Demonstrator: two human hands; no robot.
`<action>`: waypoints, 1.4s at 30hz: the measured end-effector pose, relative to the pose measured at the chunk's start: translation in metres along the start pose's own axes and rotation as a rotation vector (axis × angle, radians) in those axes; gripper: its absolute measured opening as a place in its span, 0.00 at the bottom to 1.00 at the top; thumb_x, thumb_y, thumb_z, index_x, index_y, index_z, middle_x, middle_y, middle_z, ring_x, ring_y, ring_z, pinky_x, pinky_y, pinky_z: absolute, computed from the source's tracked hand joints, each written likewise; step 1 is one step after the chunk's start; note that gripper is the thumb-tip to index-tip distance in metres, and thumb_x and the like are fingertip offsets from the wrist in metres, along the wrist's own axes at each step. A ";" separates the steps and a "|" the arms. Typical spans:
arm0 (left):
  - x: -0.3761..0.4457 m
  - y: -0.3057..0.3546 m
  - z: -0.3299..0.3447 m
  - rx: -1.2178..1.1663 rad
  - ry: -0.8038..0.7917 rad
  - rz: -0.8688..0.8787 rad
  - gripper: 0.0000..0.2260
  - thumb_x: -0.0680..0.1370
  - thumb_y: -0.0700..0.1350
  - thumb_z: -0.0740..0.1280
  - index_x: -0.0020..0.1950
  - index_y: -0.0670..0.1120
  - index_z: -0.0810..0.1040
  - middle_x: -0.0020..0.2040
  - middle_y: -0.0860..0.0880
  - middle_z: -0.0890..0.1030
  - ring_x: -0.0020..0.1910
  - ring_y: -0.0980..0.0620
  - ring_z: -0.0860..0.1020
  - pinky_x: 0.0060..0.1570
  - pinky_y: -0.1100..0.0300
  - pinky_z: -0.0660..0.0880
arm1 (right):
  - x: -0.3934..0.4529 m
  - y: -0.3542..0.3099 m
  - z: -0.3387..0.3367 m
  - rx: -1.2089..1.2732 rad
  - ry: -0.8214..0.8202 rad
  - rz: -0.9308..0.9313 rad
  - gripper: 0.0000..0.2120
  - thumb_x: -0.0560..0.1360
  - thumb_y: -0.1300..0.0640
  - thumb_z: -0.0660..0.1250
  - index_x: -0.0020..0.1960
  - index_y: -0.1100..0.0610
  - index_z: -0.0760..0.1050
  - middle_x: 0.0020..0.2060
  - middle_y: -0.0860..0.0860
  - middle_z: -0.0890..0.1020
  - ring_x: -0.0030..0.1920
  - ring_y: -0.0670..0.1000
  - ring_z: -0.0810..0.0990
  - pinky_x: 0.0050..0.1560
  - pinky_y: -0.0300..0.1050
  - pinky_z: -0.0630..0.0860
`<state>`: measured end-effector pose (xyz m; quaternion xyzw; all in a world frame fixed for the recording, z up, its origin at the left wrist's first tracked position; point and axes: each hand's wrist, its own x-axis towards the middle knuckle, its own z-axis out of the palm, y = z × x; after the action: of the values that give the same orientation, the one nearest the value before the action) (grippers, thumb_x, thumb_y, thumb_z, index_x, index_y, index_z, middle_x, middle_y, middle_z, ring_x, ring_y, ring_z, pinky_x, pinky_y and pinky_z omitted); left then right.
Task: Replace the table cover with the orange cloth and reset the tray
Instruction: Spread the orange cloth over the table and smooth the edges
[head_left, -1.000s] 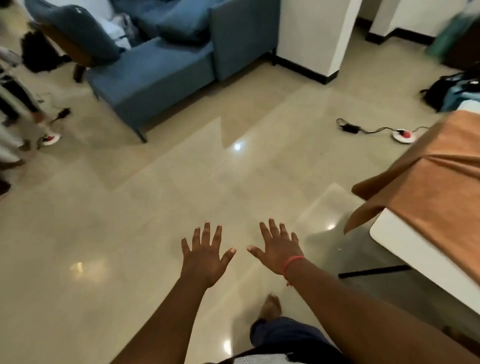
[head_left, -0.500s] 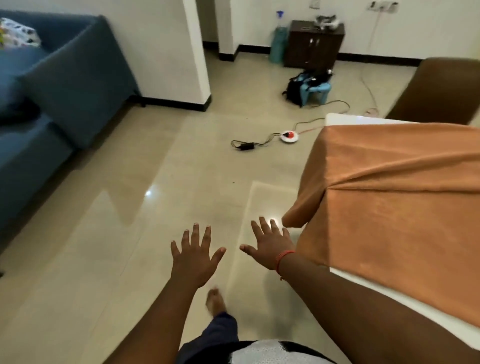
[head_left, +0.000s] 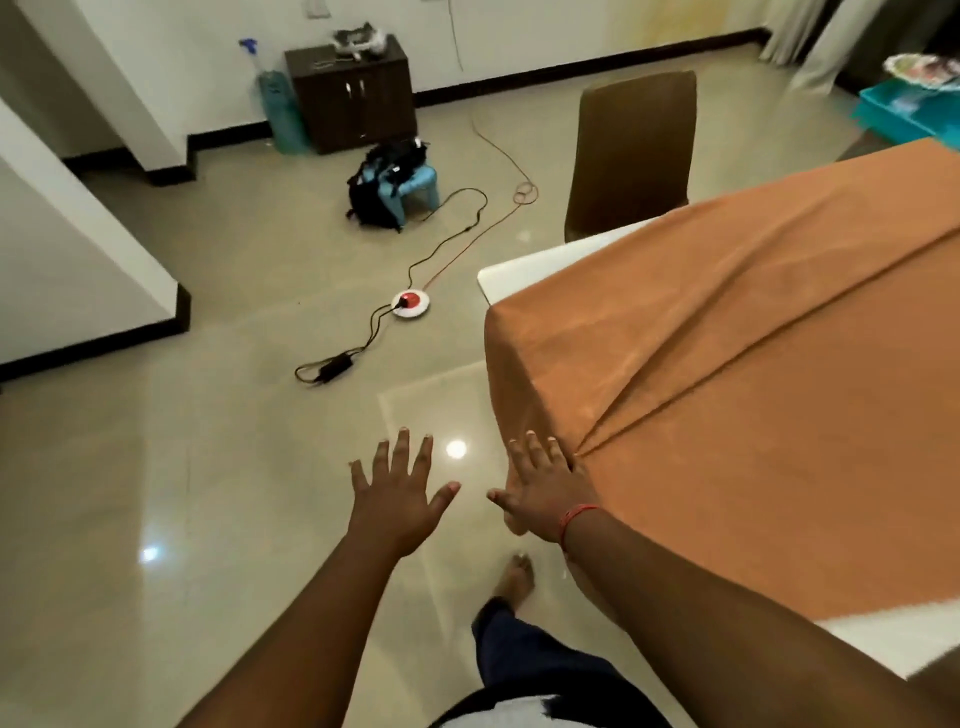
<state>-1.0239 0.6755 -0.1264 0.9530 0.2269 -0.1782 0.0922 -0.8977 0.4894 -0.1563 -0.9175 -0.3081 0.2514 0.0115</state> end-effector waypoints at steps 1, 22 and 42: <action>0.019 0.002 -0.005 0.020 0.000 0.018 0.37 0.74 0.72 0.37 0.79 0.56 0.37 0.81 0.48 0.40 0.80 0.42 0.43 0.74 0.35 0.45 | 0.015 0.003 -0.006 0.002 0.012 0.003 0.42 0.74 0.25 0.44 0.80 0.47 0.41 0.81 0.51 0.44 0.80 0.58 0.43 0.76 0.63 0.45; 0.379 0.110 -0.119 0.105 -0.061 0.536 0.23 0.80 0.57 0.61 0.70 0.44 0.69 0.64 0.43 0.74 0.63 0.42 0.72 0.60 0.50 0.72 | 0.218 0.094 -0.119 0.154 0.135 0.457 0.36 0.80 0.35 0.47 0.81 0.53 0.45 0.81 0.53 0.47 0.80 0.59 0.43 0.76 0.66 0.47; 0.486 0.115 -0.171 -1.020 -1.408 -0.214 0.29 0.78 0.66 0.58 0.65 0.44 0.77 0.59 0.38 0.82 0.59 0.35 0.79 0.58 0.40 0.75 | 0.260 0.012 -0.155 0.916 0.571 1.078 0.16 0.82 0.44 0.56 0.60 0.52 0.75 0.58 0.48 0.79 0.58 0.51 0.75 0.62 0.49 0.72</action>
<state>-0.5147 0.8122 -0.1437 0.4378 0.2574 -0.6097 0.6085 -0.6402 0.6486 -0.1414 -0.8739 0.3324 0.0779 0.3461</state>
